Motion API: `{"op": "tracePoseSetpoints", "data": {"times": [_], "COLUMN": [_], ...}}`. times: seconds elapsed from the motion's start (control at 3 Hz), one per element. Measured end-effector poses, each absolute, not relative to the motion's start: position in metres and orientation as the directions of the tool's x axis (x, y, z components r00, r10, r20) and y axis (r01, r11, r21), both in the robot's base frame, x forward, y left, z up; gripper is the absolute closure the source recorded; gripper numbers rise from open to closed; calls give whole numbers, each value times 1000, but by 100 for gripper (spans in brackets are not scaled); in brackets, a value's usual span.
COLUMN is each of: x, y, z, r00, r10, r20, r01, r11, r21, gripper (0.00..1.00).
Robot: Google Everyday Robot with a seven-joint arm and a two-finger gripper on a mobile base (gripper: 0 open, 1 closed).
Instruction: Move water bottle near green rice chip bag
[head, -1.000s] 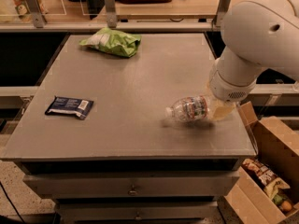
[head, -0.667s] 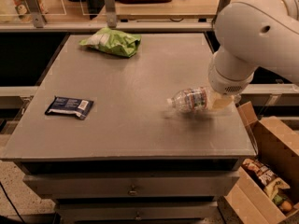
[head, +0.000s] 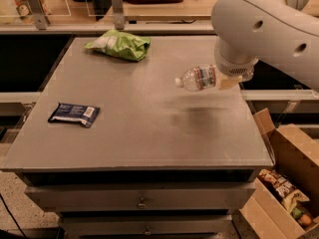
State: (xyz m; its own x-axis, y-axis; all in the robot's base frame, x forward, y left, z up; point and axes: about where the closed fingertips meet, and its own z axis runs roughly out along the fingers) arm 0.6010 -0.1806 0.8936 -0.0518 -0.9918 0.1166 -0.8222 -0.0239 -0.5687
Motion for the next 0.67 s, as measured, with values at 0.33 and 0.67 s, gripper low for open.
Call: {"op": "tracePoseSetpoints", "data": {"times": [0.33, 0.67], "x": [626, 657], "y": [-175, -175], "z": [918, 932], "r00": [-46, -53], "r10": [-993, -994], "r20": [109, 99], "r01": [-764, -713], "r11": [-36, -31], "r21": [-644, -701], "gripper": [100, 100]}}
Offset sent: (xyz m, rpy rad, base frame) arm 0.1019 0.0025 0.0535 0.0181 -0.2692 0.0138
